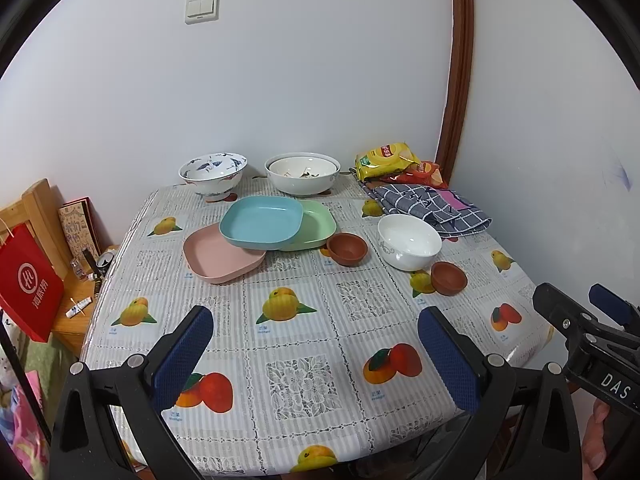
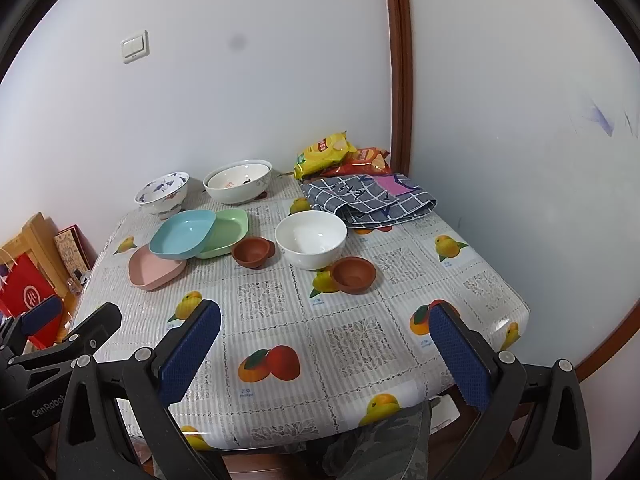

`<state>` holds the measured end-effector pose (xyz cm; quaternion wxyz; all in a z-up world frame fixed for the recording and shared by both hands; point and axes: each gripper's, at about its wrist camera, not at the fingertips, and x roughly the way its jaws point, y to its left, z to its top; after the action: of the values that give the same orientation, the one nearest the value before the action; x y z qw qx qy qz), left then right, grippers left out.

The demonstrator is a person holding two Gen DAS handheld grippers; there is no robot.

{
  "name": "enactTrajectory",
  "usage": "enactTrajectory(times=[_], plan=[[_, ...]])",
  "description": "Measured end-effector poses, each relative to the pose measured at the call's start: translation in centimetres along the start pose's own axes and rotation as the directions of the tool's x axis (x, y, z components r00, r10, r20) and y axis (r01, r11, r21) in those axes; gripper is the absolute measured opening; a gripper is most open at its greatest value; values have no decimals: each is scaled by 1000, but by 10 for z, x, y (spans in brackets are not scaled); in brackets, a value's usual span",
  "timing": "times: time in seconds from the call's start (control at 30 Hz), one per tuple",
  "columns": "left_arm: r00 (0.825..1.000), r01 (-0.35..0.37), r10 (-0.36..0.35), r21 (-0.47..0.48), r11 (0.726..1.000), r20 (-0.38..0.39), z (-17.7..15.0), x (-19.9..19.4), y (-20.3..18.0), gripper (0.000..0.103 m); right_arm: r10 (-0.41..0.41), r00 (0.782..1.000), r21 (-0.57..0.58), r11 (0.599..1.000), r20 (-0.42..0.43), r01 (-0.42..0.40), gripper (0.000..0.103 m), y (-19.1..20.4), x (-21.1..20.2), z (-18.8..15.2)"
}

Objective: Organize plates and bowls

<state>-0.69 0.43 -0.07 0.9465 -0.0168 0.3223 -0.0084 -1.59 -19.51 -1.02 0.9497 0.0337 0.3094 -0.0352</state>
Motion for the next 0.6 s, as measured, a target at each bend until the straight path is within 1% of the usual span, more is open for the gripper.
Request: enactTrajectory(times=[0.6], plan=[[1000,-1,1,2,1000,2,2,-1,0,103,1,1000,21,1000,-3,-1,102,-7,2,0]])
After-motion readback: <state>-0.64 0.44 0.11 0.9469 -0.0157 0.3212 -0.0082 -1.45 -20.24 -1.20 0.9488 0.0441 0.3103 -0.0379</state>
